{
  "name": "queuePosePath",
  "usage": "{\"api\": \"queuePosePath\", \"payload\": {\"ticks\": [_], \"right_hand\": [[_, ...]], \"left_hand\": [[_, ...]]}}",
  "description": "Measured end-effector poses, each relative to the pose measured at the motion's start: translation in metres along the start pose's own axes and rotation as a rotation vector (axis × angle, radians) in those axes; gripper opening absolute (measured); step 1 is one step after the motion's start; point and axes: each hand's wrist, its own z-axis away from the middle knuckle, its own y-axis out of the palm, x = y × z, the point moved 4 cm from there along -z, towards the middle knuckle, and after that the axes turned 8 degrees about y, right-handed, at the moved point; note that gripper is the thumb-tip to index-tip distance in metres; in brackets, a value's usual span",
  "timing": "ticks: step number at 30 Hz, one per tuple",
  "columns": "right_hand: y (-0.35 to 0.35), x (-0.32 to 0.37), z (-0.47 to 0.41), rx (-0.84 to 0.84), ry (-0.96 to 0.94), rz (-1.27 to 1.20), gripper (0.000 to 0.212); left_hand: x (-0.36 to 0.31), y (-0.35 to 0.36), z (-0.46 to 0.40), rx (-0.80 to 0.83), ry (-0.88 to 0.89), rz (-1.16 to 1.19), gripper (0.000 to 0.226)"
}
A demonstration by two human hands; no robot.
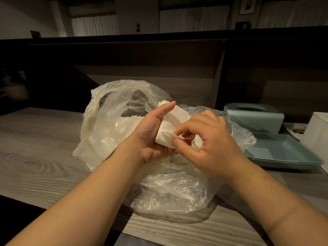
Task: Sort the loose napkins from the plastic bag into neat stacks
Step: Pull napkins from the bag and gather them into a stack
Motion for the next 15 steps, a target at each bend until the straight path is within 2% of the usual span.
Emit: {"api": "queuePosePath", "payload": {"ticks": [3,8,13,15], "right_hand": [[-0.0004,0.0001,0.0001,-0.008,-0.017,0.015,0.011],[0.0014,0.0011,0.0011,0.055,-0.018,0.092,0.033],[0.0017,0.0015,0.0003,0.022,0.012,0.059,0.014],[0.0009,0.0003,0.0006,0.013,0.036,0.042,0.013]], "left_hand": [[-0.0001,0.0014,0.0008,-0.012,0.001,0.003,0.043],[0.0001,0.0022,0.0,-0.009,0.016,0.011,0.041],[0.0,0.0002,-0.0003,-0.026,0.008,-0.005,0.042],[0.0004,-0.0012,-0.0012,-0.036,0.002,-0.007,0.043]]}}
